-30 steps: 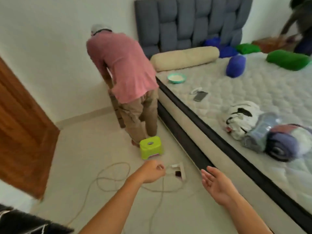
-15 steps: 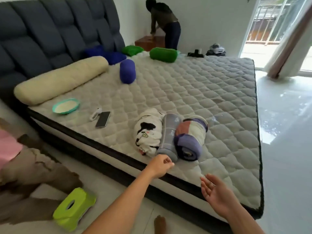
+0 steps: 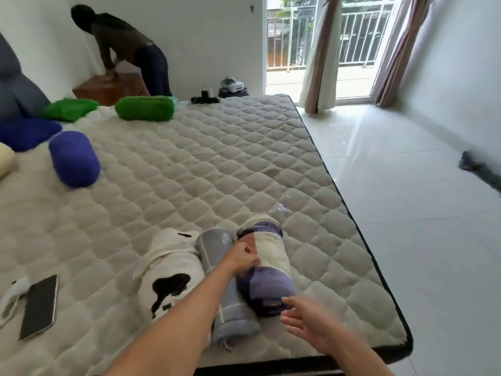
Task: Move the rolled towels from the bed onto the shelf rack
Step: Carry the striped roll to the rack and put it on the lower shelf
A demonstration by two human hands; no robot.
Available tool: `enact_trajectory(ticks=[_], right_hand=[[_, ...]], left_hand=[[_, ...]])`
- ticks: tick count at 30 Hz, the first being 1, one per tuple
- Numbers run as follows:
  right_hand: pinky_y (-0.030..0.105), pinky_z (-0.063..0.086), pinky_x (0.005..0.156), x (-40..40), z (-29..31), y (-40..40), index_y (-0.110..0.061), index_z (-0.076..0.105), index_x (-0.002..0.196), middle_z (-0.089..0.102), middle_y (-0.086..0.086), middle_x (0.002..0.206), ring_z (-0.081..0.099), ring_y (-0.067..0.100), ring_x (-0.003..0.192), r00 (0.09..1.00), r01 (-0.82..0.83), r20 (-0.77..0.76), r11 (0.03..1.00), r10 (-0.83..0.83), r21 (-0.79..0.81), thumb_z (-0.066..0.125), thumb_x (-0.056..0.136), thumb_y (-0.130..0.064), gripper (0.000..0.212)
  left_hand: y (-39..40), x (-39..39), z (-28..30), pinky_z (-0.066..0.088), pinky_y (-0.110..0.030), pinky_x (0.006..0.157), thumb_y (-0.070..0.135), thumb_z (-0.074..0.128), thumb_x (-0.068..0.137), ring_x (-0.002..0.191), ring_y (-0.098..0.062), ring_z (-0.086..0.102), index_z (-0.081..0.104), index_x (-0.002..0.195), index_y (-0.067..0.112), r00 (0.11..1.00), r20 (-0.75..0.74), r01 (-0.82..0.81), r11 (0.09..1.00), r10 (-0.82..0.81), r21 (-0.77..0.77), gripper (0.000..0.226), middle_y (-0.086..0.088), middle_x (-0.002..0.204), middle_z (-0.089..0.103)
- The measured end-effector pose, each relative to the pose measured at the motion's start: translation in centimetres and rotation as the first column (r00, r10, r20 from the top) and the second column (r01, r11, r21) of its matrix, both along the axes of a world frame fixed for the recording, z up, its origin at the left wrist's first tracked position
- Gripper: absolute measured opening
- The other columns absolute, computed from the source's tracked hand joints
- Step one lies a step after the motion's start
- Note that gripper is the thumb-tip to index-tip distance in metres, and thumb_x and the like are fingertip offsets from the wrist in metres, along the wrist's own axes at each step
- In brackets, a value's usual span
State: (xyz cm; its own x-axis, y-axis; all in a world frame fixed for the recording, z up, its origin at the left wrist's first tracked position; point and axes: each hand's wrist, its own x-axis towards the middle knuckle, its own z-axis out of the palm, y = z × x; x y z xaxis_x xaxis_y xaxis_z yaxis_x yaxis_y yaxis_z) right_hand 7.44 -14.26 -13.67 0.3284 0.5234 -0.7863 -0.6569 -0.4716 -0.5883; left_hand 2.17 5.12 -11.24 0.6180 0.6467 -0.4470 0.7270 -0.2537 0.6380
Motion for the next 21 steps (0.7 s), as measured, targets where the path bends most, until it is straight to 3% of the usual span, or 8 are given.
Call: enact_trajectory(ticks=[3, 6, 8, 10, 13, 16, 19, 21], right_hand=[[0.029, 0.049, 0.079, 0.8, -1.8, 2.0, -0.008, 0.043, 0.137, 0.053, 0.027, 0.132, 0.057, 0.035, 0.118, 1.000, 0.018, -0.008, 0.999, -0.018, -0.027, 0.059, 0.091, -0.025, 0.052], [0.033, 0.050, 0.085, 2.3, -3.3, 4.0, -0.007, 0.036, 0.142, 0.047, 0.024, 0.139, 0.055, 0.034, 0.117, 0.986, 0.159, -0.050, 0.987, -0.160, -0.020, 0.063, 0.087, -0.029, 0.065], [0.038, 0.048, 0.088, 3.0, -3.8, 4.7, -0.006, 0.041, 0.137, 0.054, 0.026, 0.130, 0.057, 0.035, 0.111, 0.968, 0.248, -0.025, 0.967, -0.250, -0.065, 0.065, 0.086, -0.028, 0.060], [0.041, 0.051, 0.085, 3.6, -3.8, 5.1, -0.005, 0.049, 0.118, 0.061, 0.023, 0.102, 0.059, 0.034, 0.092, 0.945, 0.328, 0.042, 0.937, -0.325, -0.121, 0.063, 0.088, -0.023, 0.037], [0.036, 0.052, 0.064, 4.7, -4.5, 5.6, -0.003, 0.055, 0.115, 0.063, 0.018, 0.098, 0.061, 0.031, 0.086, 0.925, 0.375, 0.130, 0.912, -0.357, -0.165, 0.063, 0.086, -0.019, 0.033], [0.035, 0.049, 0.062, 5.4, -5.3, 5.7, 0.001, 0.059, 0.100, 0.061, 0.012, 0.080, 0.058, 0.023, 0.068, 0.909, 0.399, 0.201, 0.902, -0.365, -0.164, 0.059, 0.088, -0.012, 0.018], [0.032, 0.048, 0.061, 5.6, -5.9, 5.4, 0.000, 0.057, 0.091, 0.060, 0.015, 0.082, 0.056, 0.025, 0.072, 0.872, 0.462, 0.288, 0.861, -0.396, -0.213, 0.056, 0.087, -0.005, 0.007], [0.032, 0.051, 0.060, 5.9, -6.7, 4.9, 0.002, 0.058, 0.098, 0.065, 0.020, 0.092, 0.061, 0.028, 0.081, 0.862, 0.458, 0.345, 0.863, -0.371, -0.216, 0.062, 0.078, -0.004, 0.021]], left_hand=[[2.8, 2.4, -1.2, 0.045, -0.028, 0.083, 0.020, 0.061, 0.085, 0.107, -0.024, 0.061, 0.060, 0.115, 0.001, 1.000, -0.016, 0.021, 0.999, -0.021, 0.026, 0.036, -0.013, 0.115, 0.066], [4.9, 4.4, -2.3, 0.046, -0.031, 0.092, 0.021, 0.063, 0.081, 0.116, -0.030, 0.058, 0.053, 0.125, 0.003, 1.000, 0.000, -0.008, 0.998, 0.008, 0.061, 0.049, -0.018, 0.129, 0.060], [6.1, 5.5, -2.6, 0.043, -0.033, 0.096, 0.027, 0.063, 0.083, 0.122, -0.032, 0.054, 0.048, 0.131, 0.003, 0.999, -0.037, 0.029, 0.994, -0.025, 0.107, 0.056, -0.019, 0.134, 0.055], [7.2, 6.3, -2.7, 0.041, -0.034, 0.100, 0.029, 0.064, 0.084, 0.126, -0.032, 0.051, 0.046, 0.135, 0.004, 0.997, -0.051, 0.062, 0.992, -0.056, 0.109, 0.060, -0.019, 0.139, 0.052], [9.0, 7.4, -2.9, 0.041, -0.032, 0.099, 0.028, 0.066, 0.083, 0.126, -0.031, 0.051, 0.047, 0.135, 0.007, 0.997, -0.057, 0.062, 0.996, -0.058, 0.069, 0.059, -0.017, 0.138, 0.054], [10.7, 8.3, -3.6, 0.038, -0.031, 0.103, 0.033, 0.067, 0.083, 0.131, -0.030, 0.048, 0.043, 0.139, 0.008, 0.995, -0.083, 0.065, 0.997, -0.061, 0.046, 0.066, -0.015, 0.143, 0.050], [11.1, 8.8, -4.4, 0.037, -0.031, 0.105, 0.034, 0.071, 0.081, 0.131, -0.028, 0.047, 0.040, 0.142, 0.010, 0.994, -0.055, 0.092, 0.992, -0.096, -0.082, 0.072, -0.011, 0.145, 0.048], [10.7, 9.1, -4.8, 0.039, -0.031, 0.104, 0.034, 0.073, 0.079, 0.127, -0.025, 0.050, 0.043, 0.140, 0.013, 0.995, -0.017, 0.094, 0.980, -0.098, -0.174, 0.071, -0.005, 0.139, 0.052]])
